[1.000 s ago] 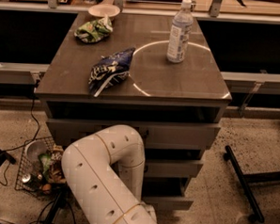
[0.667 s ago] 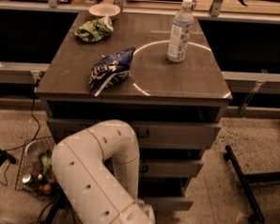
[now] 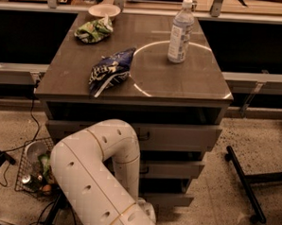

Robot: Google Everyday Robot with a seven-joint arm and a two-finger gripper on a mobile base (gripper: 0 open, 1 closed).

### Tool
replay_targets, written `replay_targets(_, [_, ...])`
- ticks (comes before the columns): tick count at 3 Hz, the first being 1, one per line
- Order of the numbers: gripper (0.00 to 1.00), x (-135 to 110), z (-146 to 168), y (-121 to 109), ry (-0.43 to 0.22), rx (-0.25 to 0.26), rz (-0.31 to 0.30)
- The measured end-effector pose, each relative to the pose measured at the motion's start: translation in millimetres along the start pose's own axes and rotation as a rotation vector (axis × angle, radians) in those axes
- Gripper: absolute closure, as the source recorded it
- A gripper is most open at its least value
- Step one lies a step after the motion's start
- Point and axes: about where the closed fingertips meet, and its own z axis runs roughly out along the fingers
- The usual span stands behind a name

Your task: Open bottom drawer

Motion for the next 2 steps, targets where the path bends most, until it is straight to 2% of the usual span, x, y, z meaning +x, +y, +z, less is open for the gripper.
replay_targets(1, [1.0, 5.4, -29.9, -19.9, 0.039, 0.02, -0.014])
replay_targets(2, [1.0, 12.3, -92.0, -60.1, 0.124, 0.069, -0.04])
